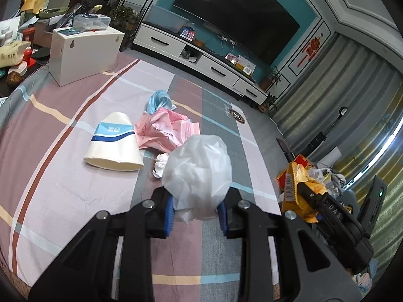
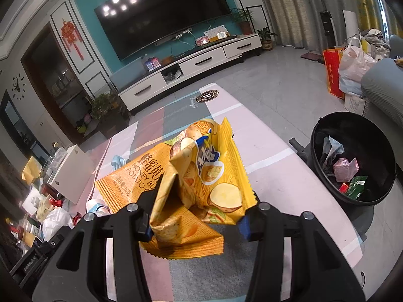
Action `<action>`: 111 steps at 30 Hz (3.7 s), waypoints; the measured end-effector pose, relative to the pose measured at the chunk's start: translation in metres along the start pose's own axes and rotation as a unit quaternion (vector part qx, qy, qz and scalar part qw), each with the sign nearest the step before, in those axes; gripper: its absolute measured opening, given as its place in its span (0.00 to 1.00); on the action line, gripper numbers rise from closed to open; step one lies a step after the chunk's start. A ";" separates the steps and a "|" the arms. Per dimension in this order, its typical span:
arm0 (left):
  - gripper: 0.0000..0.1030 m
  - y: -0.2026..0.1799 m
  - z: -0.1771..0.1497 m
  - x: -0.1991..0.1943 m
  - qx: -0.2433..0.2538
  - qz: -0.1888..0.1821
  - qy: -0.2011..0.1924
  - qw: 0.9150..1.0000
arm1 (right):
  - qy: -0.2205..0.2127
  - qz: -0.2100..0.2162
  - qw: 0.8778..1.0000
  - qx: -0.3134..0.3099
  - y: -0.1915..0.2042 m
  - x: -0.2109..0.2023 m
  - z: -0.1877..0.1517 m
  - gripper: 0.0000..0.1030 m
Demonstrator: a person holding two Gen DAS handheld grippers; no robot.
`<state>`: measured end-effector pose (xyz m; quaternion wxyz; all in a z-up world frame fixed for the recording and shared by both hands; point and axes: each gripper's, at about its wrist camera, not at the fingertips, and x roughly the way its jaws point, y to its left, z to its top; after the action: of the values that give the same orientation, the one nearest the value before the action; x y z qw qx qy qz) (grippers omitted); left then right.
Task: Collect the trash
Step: 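Carry the yellow chip bag and white plastic bag to the black bin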
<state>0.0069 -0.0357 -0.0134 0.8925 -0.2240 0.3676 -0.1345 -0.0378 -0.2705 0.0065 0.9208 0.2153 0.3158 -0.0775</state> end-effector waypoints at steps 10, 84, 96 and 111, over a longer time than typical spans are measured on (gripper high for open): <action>0.28 -0.001 -0.012 0.023 0.009 0.016 0.034 0.999 | 0.000 -0.012 1.000 0.017 -0.017 0.000 0.003 0.48; 0.28 -0.266 -0.093 0.160 0.172 -0.148 0.165 0.960 | -0.107 -0.166 0.947 0.252 -0.248 -0.041 0.008 0.48; 0.28 -0.292 -0.120 0.200 0.186 -0.165 0.218 0.944 | -0.063 -0.202 0.936 0.282 -0.268 -0.019 -0.001 0.49; 0.29 -0.297 -0.143 0.234 0.182 -0.161 0.268 0.932 | -0.045 -0.204 0.932 0.298 -0.270 -0.018 -0.004 0.49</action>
<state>0.0445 -0.4299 -0.0953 0.7525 -0.0696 0.5217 -0.3960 -0.1293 -0.5105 -0.0794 0.7923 0.4068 0.2734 -0.3634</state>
